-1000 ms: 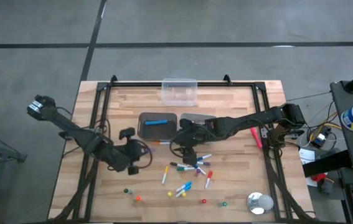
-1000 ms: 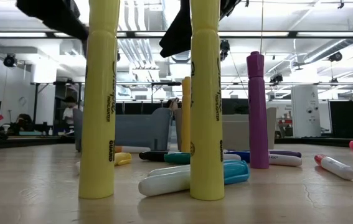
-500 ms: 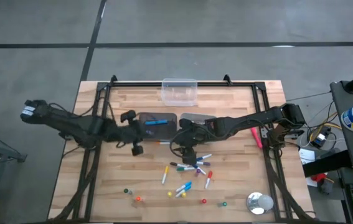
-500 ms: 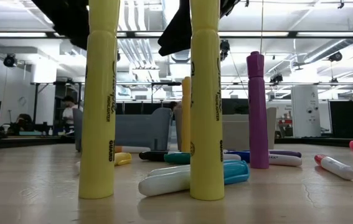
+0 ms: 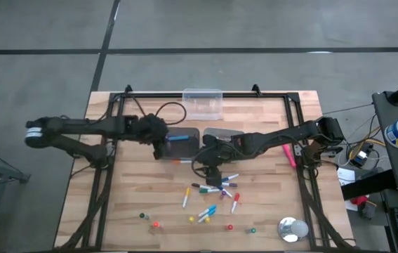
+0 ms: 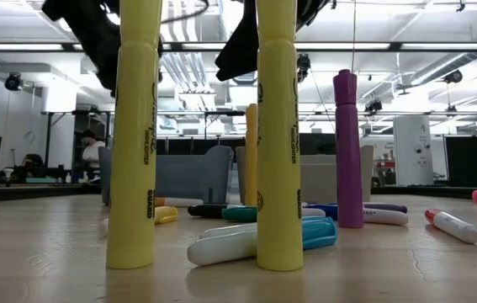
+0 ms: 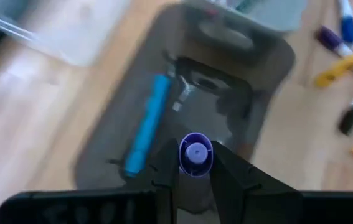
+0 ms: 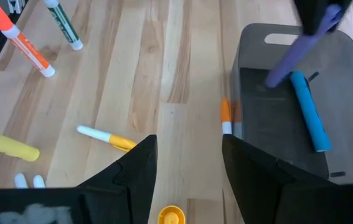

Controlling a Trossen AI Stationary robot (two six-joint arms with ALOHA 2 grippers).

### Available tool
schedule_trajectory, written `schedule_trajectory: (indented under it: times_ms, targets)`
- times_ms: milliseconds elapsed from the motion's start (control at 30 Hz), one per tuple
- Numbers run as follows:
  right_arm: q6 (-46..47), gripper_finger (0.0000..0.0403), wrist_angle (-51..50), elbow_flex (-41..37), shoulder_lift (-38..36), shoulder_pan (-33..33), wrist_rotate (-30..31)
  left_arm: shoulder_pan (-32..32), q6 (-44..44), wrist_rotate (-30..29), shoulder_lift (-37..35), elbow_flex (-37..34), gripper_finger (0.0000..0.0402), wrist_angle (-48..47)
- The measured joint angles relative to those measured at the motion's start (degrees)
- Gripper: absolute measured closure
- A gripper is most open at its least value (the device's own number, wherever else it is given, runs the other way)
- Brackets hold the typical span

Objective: Pick & Place Markers
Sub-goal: Put the large purple highlighter pen into the black bin

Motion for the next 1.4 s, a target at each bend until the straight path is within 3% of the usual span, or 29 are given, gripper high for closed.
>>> schedule_trajectory:
  times_ms: [167,400,700,867,1400]
  targets:
    - [0.1,0.0227,1.0,-0.7,0.0,0.0,0.0,0.4,3.3,2.8,4.9,0.4,0.0337,-1.1]
    - [0.2,0.0227,2.2,-1.0,0.0,0.0,0.0,0.4,7.7,-0.6,12.3,4.4,0.0337,-3.8]
    - [0.0,0.0227,2.3,-1.0,0.0,0.0,0.0,0.4,12.5,0.0,19.3,10.2,0.0337,-5.2]
    - [0.1,0.0227,2.3,-1.3,0.0,0.0,0.0,0.4,14.3,2.5,21.9,10.5,0.0337,-5.3]
    - [0.2,0.0227,2.5,-1.6,0.0,0.0,0.0,0.5,13.2,2.8,25.7,10.4,0.0337,-1.1]
